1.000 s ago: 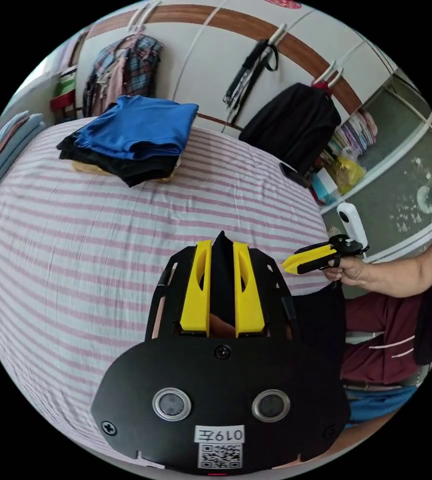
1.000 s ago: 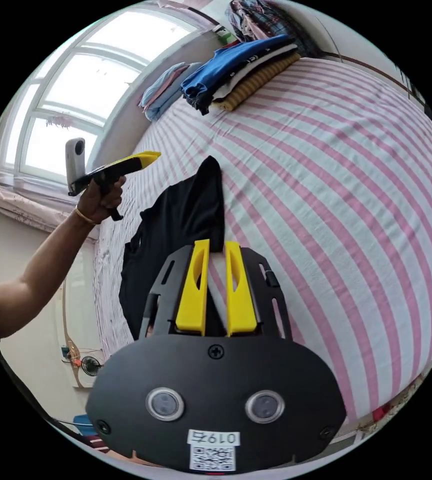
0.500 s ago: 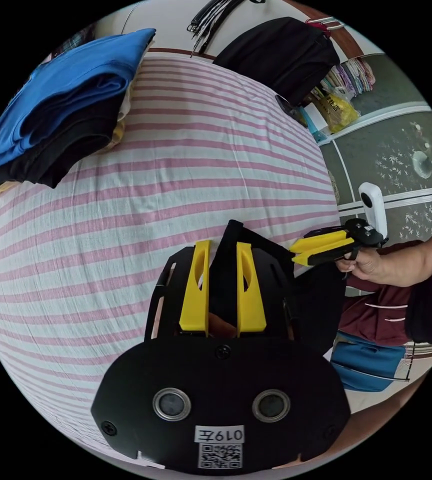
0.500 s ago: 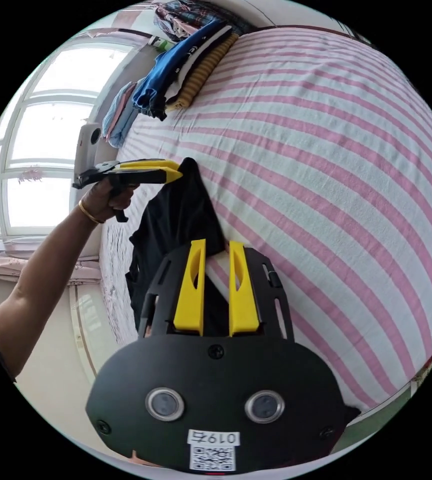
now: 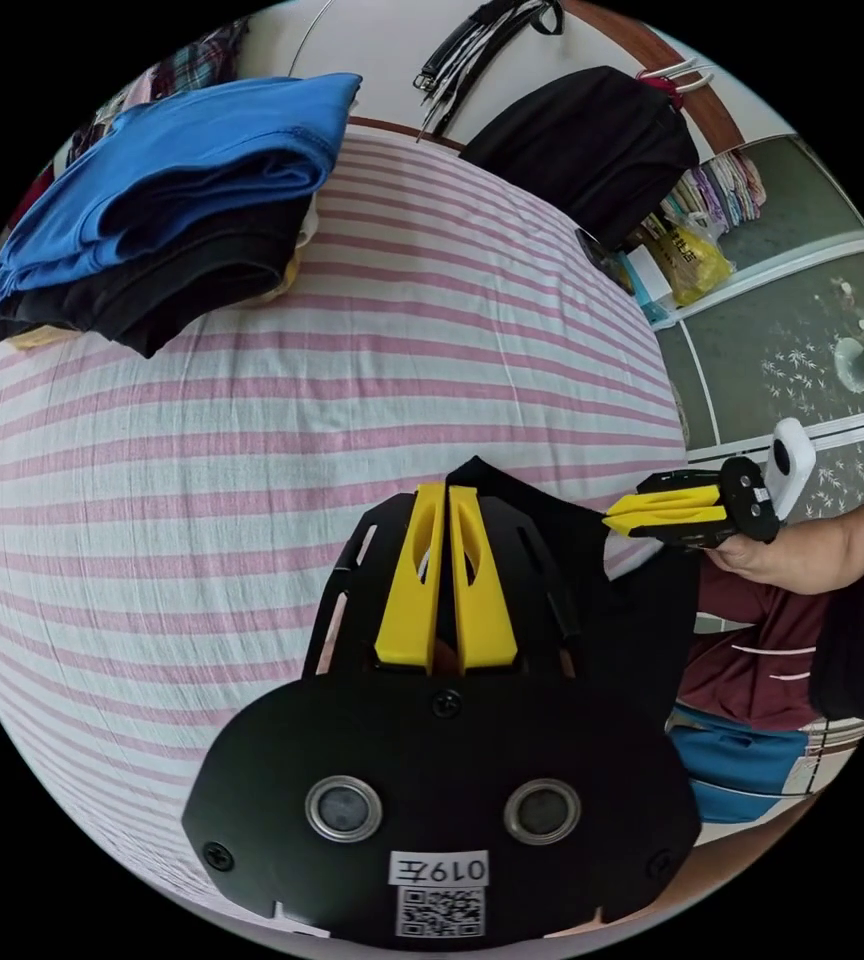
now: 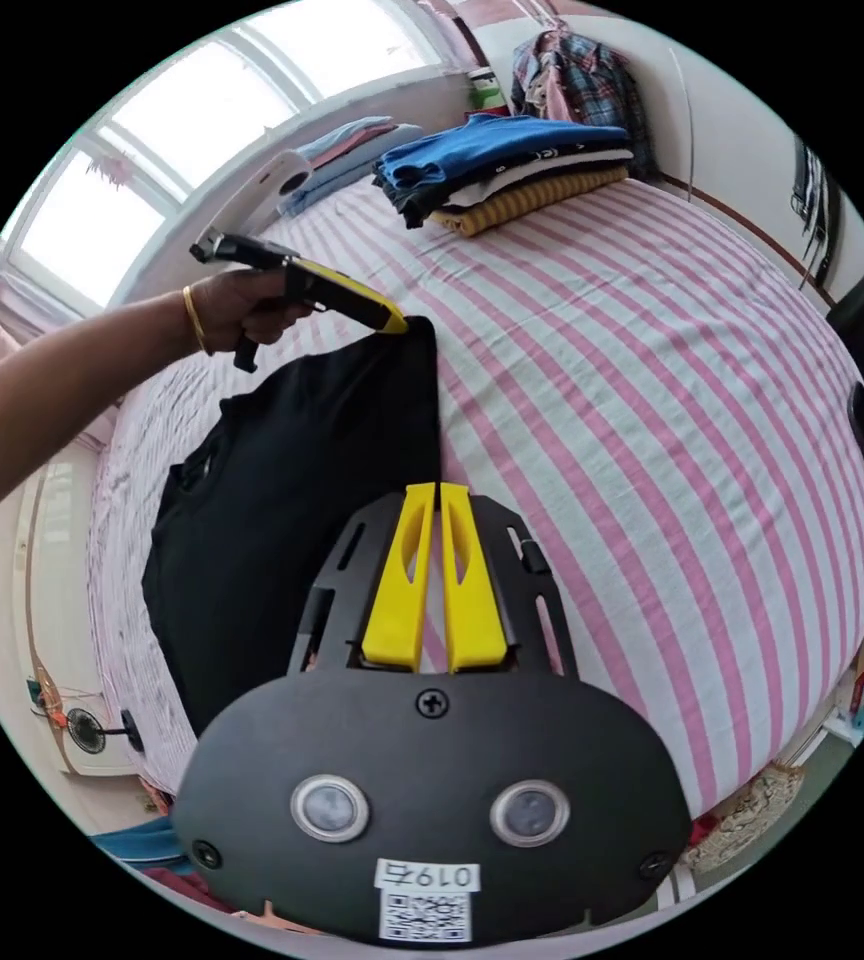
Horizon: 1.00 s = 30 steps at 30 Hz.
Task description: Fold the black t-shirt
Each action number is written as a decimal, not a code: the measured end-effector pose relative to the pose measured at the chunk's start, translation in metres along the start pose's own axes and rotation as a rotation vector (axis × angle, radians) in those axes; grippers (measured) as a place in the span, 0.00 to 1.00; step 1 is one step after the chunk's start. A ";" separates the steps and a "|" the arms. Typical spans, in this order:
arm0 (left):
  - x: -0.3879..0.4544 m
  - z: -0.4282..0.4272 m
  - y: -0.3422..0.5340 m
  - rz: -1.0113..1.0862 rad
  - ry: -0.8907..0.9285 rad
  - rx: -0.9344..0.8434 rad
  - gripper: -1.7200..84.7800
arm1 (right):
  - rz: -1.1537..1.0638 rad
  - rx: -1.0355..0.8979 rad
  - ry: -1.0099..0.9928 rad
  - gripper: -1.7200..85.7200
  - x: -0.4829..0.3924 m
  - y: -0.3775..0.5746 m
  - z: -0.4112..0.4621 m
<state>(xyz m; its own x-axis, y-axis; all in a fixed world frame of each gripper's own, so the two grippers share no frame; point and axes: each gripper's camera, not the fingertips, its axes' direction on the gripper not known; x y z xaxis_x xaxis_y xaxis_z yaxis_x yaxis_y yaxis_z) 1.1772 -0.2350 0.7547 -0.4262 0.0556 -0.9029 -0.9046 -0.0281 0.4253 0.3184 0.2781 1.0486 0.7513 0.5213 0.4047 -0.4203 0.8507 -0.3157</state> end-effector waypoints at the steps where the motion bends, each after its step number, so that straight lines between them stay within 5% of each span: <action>1: 0.003 -0.008 -0.004 -0.013 0.005 0.011 0.03 | 0.000 -0.002 -0.015 0.02 0.003 0.003 0.008; 18: 0.056 -0.088 -0.075 0.010 0.038 -0.106 0.03 | 0.131 -0.043 -0.230 0.08 0.035 0.008 0.058; 30: 0.074 -0.111 -0.077 -0.030 -0.041 -0.116 0.03 | 0.056 -0.044 -0.034 0.01 0.001 0.002 0.065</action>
<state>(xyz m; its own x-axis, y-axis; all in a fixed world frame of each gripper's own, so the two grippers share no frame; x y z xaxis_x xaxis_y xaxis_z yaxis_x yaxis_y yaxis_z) 1.2152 -0.3395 0.6483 -0.4010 0.0989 -0.9107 -0.9116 -0.1407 0.3861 0.2852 0.2847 1.1038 0.7091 0.5707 0.4140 -0.4378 0.8167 -0.3760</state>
